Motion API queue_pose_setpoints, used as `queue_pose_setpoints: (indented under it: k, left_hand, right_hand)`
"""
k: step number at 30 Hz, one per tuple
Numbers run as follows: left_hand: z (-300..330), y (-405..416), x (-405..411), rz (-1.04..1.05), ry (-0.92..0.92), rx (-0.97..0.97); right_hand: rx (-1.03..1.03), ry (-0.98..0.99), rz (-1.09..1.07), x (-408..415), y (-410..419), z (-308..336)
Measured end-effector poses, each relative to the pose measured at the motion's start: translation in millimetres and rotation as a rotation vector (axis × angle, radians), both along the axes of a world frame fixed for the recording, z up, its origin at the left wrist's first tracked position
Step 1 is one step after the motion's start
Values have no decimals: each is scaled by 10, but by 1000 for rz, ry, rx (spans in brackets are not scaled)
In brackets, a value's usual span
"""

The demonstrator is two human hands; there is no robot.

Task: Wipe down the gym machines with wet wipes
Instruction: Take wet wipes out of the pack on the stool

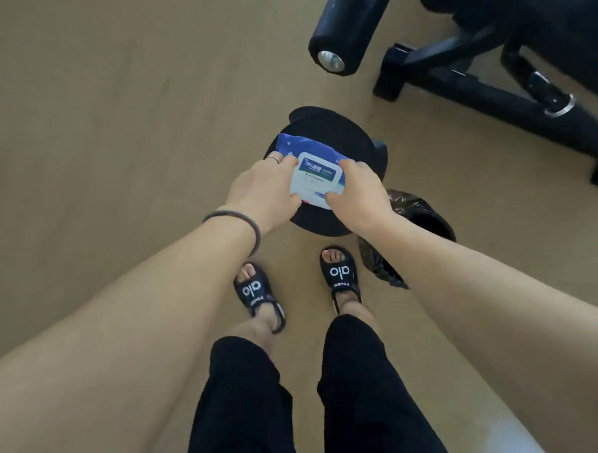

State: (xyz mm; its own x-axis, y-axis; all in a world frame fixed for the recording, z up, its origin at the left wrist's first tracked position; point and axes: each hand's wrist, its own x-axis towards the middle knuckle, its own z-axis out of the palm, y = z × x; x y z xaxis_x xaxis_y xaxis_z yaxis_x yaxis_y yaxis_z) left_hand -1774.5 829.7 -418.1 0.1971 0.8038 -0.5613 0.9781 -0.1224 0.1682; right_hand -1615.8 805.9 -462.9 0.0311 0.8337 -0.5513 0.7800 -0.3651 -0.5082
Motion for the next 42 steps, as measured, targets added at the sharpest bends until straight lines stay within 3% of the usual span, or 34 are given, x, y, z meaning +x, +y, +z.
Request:
queue_pose_setpoints:
  k: [13,22,27,31,34,37,39,42]
  left_hand:
    - [-1401,719,-35,-669,-104,79]
    - [-1576,802,-59,-751,-109,207]
    - [-1573,809,-46,-720,-126,216]
    - [-1537,828,-73,-812,-126,187]
    - [-1525,941,-102,-669,-268,155]
    - [-1511,1001,-90,-352,-409,111]
    - [-1490,970,-60,-199,-375,150]
    - [-1507,874,-57,-184,-198,323]
  right_hand:
    - [-7,96,-374,-301,114,-977]
    - [121,132,-435,-366,-9,-1277]
    - [112,174,-430,-346,-27,-1293]
    - [87,184,-437,-339,-14,-1276]
    - [58,237,-486,-359,-16,-1261]
    - [86,336,-604,-386,-16,-1267]
    - [111,341,-622,-389,-24,-1253]
    - [126,322,-638,-386,-30,-1231]
